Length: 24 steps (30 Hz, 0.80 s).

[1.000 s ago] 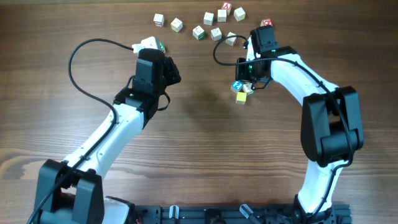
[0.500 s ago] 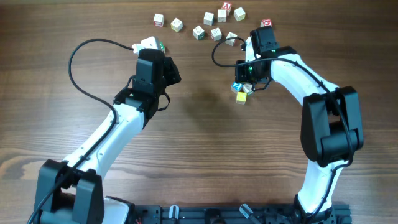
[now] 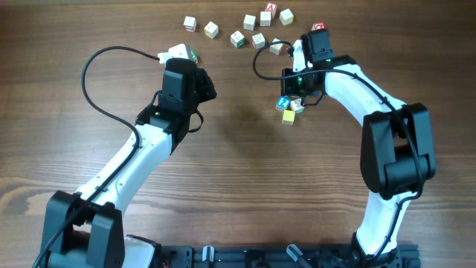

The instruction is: Form a circle

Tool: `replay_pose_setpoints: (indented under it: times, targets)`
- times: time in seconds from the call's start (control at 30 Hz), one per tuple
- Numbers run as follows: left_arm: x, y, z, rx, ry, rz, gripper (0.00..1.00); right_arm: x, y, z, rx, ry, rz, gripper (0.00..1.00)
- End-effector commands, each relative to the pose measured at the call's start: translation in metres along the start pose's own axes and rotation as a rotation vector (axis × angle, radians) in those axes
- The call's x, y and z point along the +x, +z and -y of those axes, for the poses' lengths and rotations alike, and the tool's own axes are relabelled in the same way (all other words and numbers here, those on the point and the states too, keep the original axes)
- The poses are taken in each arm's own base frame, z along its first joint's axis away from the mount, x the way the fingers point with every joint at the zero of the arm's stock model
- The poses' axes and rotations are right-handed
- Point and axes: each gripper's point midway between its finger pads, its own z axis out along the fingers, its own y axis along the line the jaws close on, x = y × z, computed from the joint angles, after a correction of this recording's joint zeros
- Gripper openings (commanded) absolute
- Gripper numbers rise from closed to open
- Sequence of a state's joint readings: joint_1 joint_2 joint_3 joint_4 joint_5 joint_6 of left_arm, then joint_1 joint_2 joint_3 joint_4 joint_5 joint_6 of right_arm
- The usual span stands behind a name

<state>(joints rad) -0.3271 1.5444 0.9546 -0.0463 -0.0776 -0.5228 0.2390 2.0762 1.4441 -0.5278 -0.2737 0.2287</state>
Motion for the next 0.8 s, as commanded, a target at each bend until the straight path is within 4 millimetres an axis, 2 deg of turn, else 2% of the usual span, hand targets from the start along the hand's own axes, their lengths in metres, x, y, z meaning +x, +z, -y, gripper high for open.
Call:
replay_pose_setpoints:
  times: [0.0,0.1,0.23,0.33,0.47,0.53,0.57,0.63,0.77]
  targets:
    - [-0.004,-0.002,-0.002,-0.011,-0.011,0.017,0.13,-0.024,-0.010,-0.002,0.021,-0.030,0.061,0.05]
    - [-0.006,-0.004,-0.001,-0.008,-0.012,0.022,0.08,-0.036,-0.035,-0.018,0.003,-0.055,0.119,0.05]
    - [-0.022,-0.018,0.001,-0.011,-0.016,0.081,0.06,-0.065,-0.109,-0.042,0.012,-0.077,0.299,0.04]
    - [-0.037,-0.036,0.001,-0.023,-0.019,0.135,0.04,-0.070,-0.167,-0.066,0.023,-0.119,0.417,0.04]
    - [-0.049,-0.076,-0.004,-0.054,-0.016,0.173,0.04,-0.056,-0.235,-0.097,0.056,-0.172,0.533,0.05]
    - [-0.056,-0.106,-0.010,-0.077,-0.019,0.203,0.04,-0.038,-0.275,-0.116,0.044,-0.205,0.591,0.04]
    - [-0.059,-0.126,-0.013,-0.086,-0.016,0.225,0.04,-0.031,-0.295,-0.119,0.051,-0.208,0.626,0.05]
    - [-0.065,-0.156,-0.016,-0.087,-0.019,0.267,0.04,-0.020,-0.327,-0.116,0.078,-0.188,0.688,0.05]
    - [-0.066,-0.212,-0.010,-0.023,-0.013,0.337,0.04,0.007,-0.396,-0.092,0.159,-0.103,0.832,0.04]
